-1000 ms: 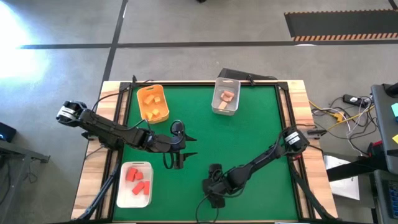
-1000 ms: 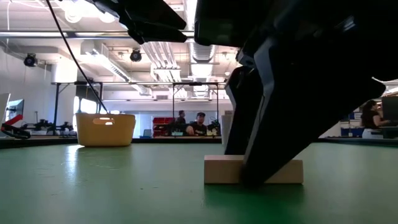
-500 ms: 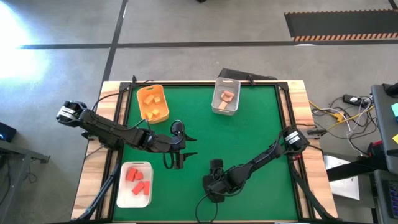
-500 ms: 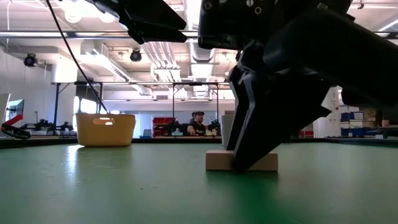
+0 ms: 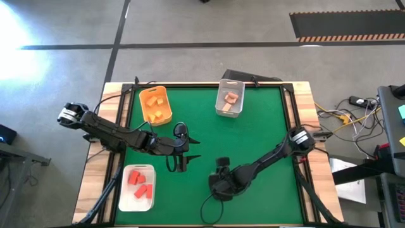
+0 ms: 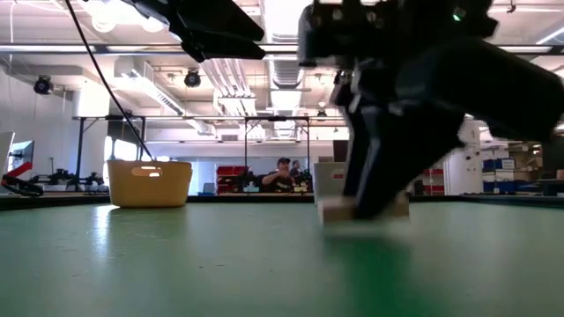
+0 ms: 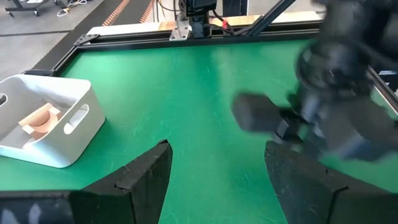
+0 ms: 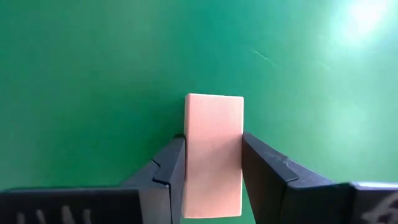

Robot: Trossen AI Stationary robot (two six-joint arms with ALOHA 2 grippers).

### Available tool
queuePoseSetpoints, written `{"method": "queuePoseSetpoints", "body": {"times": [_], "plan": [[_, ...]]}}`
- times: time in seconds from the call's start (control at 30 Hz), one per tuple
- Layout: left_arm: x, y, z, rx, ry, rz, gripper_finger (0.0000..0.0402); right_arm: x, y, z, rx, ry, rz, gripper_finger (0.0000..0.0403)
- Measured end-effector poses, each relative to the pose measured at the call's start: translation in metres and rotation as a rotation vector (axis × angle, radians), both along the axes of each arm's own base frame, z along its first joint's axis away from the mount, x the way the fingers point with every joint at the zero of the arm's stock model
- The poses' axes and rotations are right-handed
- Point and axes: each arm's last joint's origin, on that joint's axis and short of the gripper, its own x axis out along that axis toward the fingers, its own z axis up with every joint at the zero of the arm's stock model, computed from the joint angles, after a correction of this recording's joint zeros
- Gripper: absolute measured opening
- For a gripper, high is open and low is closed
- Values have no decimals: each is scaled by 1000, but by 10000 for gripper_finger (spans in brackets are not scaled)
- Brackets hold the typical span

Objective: Sort & place blocks by color
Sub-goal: Put the brown block into the gray bin

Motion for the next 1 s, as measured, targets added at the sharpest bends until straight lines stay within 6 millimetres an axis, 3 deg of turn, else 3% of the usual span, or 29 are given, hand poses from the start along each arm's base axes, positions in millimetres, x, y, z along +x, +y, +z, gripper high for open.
{"method": "queuePoseSetpoints", "body": {"times": [0.17,0.47,0.67,0.87,1.0], "plan": [[0,0,1,-1,-3,0,239,-17,-31,44,-189,19,-66,114],[-4,1,10,35,-34,-18,239,-38,-116,103,-510,-34,-199,117],[-16,5,28,70,-93,-28,239,-51,-202,104,-547,-83,-353,118],[-28,9,44,82,-152,-22,239,-65,-294,78,-340,-303,-471,125],[-33,11,49,77,-171,-21,239,-78,-335,68,-203,-461,-578,142]]}}
